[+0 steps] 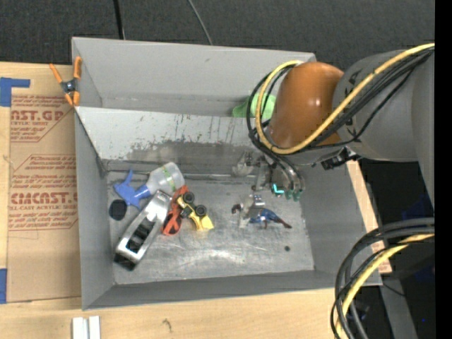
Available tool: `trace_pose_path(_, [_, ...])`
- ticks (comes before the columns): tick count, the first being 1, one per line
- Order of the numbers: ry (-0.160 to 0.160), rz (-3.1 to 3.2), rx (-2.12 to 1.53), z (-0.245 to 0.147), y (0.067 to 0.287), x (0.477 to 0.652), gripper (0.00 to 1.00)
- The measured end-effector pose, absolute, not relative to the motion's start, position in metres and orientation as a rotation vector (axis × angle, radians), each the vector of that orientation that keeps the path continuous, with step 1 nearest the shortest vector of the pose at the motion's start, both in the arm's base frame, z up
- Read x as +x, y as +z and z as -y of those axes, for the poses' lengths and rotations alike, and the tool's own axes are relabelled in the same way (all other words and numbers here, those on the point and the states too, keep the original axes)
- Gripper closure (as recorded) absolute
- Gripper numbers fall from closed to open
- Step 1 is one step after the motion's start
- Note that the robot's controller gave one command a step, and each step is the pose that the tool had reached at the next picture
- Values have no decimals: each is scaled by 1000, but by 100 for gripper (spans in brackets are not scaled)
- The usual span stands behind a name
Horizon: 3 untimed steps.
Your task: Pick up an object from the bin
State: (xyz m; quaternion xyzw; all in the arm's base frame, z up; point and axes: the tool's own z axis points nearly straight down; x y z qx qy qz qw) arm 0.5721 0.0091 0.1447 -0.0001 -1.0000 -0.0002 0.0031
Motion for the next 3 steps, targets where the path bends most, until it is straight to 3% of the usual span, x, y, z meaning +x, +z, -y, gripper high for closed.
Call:
trace_pose_path(1, [-1,3143,0,-9,149,574,0])
trace_pose_path(2, [-2,3144,-126,41,79,562,0])
trace_pose_path(3, [-1,3138,-102,53,94,561,0])
